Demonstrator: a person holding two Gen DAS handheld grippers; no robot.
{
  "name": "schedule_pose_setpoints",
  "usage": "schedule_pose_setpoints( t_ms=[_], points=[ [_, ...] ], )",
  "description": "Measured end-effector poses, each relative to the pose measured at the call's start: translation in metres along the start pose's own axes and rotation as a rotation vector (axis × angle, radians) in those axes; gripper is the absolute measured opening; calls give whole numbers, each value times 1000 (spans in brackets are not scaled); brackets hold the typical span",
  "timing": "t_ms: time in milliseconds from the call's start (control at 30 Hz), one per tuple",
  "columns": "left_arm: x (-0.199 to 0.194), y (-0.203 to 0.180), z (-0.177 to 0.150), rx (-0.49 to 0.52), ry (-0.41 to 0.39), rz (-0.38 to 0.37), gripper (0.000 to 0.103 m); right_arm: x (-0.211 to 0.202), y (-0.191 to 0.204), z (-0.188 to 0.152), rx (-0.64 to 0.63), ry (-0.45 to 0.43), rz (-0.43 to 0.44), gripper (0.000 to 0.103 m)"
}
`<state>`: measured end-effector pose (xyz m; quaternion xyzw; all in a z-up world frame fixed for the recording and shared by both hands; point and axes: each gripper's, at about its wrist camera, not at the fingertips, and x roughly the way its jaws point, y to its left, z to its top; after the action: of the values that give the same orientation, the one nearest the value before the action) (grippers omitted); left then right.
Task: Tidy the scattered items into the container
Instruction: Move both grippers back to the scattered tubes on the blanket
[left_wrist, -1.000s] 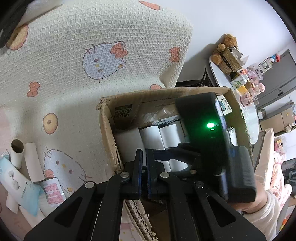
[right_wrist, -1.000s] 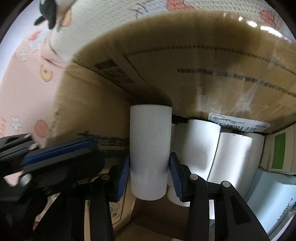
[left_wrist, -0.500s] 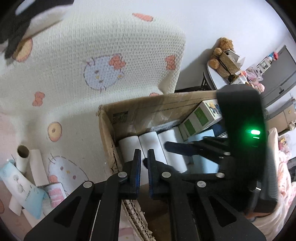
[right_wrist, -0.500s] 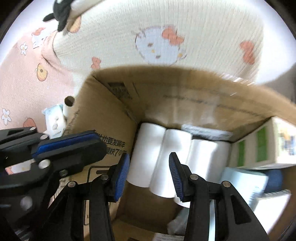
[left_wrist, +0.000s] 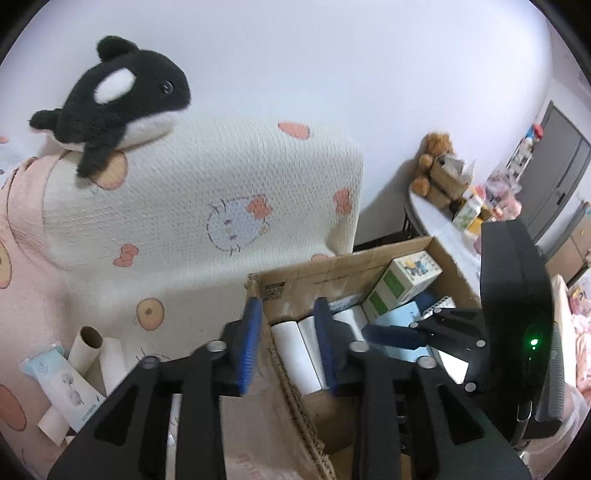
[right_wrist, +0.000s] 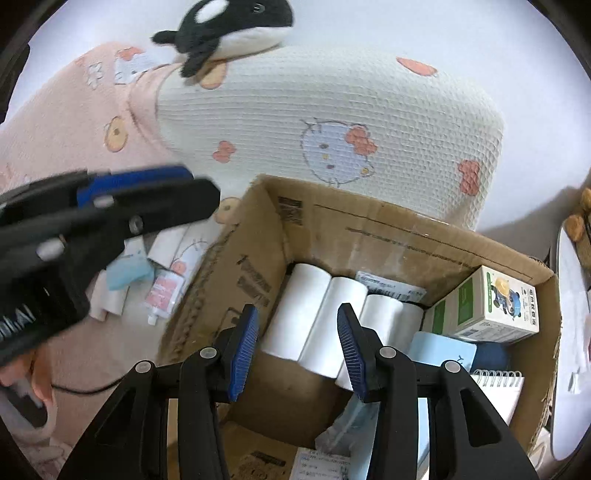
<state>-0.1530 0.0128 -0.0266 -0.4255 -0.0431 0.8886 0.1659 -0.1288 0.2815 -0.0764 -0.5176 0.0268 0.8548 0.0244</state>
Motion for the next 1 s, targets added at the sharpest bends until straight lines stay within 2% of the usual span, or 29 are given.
schedule_pose_setpoints(
  t_ms=[33, 100, 267, 400, 500, 633, 800, 1000],
  points=[
    [-4, 4, -1, -3, 0, -9, 35, 2, 7, 4, -12, -2, 1, 41],
    [-15, 16, -7, -38, -6, 21, 35, -6, 14, 0, -42, -15, 4, 41],
    [-50, 60, -34, -169, -66, 231, 35, -19, 30, -1, -71, -40, 27, 41],
    [-78, 95, -56, -246, -67, 318, 35, -29, 40, -1, -100, -67, 38, 41],
    [-116, 121, -67, -304, -134, 388, 35, -38, 46, -3, -108, -105, 51, 41],
    [-166, 143, -80, -371, -227, 534, 35, -53, 52, -3, -73, -167, 109, 41],
    [-197, 164, -95, -438, -282, 556, 35, -66, 72, 9, -97, -212, 133, 41],
    [-185, 182, -102, -484, -235, 535, 35, -68, 109, 27, -185, -225, 165, 41]
  ],
)
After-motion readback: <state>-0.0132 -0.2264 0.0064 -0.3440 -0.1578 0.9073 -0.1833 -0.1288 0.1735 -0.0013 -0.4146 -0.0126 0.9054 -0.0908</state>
